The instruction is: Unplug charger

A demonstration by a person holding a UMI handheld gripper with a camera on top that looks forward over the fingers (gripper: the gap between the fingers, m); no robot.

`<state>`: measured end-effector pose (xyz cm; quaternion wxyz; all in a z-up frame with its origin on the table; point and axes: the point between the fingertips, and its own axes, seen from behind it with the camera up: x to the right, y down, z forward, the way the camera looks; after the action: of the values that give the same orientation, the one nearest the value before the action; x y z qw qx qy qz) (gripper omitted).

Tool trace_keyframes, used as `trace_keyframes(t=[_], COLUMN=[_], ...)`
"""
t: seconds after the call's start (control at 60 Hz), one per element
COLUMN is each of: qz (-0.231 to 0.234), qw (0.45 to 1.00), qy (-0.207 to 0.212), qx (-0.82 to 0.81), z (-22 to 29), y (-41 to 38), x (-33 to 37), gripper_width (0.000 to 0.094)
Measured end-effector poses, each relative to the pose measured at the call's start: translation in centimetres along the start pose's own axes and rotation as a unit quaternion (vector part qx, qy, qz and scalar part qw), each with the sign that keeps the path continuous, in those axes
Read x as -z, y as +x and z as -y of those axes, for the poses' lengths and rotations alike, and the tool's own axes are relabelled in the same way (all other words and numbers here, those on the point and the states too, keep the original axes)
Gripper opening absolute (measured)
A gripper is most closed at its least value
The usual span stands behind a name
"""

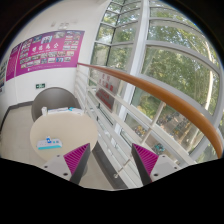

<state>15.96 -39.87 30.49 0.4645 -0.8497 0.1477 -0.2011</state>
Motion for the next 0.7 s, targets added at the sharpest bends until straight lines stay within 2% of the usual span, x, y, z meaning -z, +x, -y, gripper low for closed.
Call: trace_keyframes(t=[0.3,0.333,0.533,0.7], qz=[0.016,0.024,0.106,0.196], qw=[0.999,0.999,0.993,0.980], qy=[-0.041,-0.042,-0.057,-0.034], qx=[-0.005,-0.004,0.011,0.027], z=[-4.1,-6.3,-10.6,-11.2], y=[-1.1,-1.0,-10.6,-23.5], x=[-0.4,-0.7,-2.6,-6.3], gripper_width=[0.0856,0.0860,0.0855,0.0858])
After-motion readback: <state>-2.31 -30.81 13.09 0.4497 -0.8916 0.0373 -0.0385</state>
